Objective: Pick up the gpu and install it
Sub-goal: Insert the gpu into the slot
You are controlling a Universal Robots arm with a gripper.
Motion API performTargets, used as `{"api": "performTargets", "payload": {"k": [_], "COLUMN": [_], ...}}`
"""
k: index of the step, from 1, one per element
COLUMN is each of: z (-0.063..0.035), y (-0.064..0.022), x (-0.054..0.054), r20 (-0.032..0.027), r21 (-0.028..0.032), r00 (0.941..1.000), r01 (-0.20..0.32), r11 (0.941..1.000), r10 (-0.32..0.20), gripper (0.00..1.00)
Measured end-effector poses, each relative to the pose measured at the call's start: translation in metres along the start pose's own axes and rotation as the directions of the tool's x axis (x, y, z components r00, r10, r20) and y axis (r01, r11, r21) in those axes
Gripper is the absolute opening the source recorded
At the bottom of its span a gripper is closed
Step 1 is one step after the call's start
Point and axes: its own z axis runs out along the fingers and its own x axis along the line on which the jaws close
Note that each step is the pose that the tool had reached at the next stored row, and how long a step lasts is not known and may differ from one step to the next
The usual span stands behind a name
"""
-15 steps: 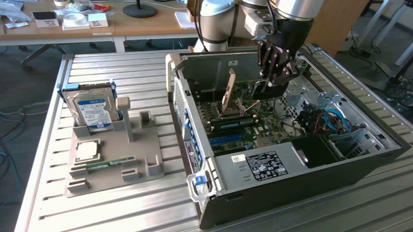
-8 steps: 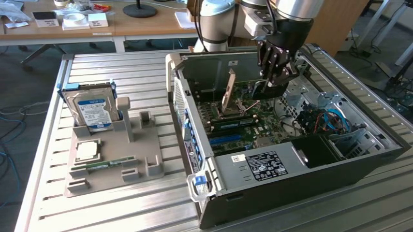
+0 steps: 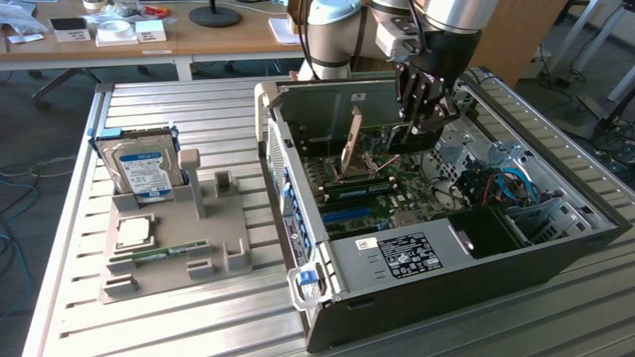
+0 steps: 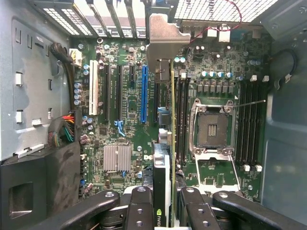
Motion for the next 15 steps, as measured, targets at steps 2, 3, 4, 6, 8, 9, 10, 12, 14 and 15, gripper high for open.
{"api": "performTargets", "payload": {"k": [2,3,4,6,8,9,10,12,14,15], "z": [0.0,0.0001,0.0007,0.0018,0.0033,0.0042,0.005,0.0066,0.0082,0.009], "y": [0.0,0.0,0.0,0.0,0.0,0.0,0.0,0.0,0.0001,0.0002], "x": [0.0,0.0,0.0,0.0001,0.0001,0.0001,0.0001,0.0002,0.0004,0.0006], "r20": [0.0,0.0,0.0004,0.0001,0.0,0.0,0.0,0.0,0.0,0.0], "r21": [0.0,0.0,0.0001,0.0,0.0,0.0,0.0,0.0,0.0,0.0], "r00": [1.0,1.0,1.0,1.0,1.0,1.0,1.0,1.0,1.0,1.0], "r01": [0.0,0.0,0.0,0.0,0.0,0.0,0.0,0.0,0.0,0.0], "r11": [1.0,1.0,1.0,1.0,1.0,1.0,1.0,1.0,1.0,1.0], "r10": [0.0,0.0,0.0,0.0,0.0,0.0,0.0,0.0,0.0,0.0], "gripper": [0.27,0.27,0.27,0.27,0.27,0.27,0.27,0.27,0.27,0.27]}}
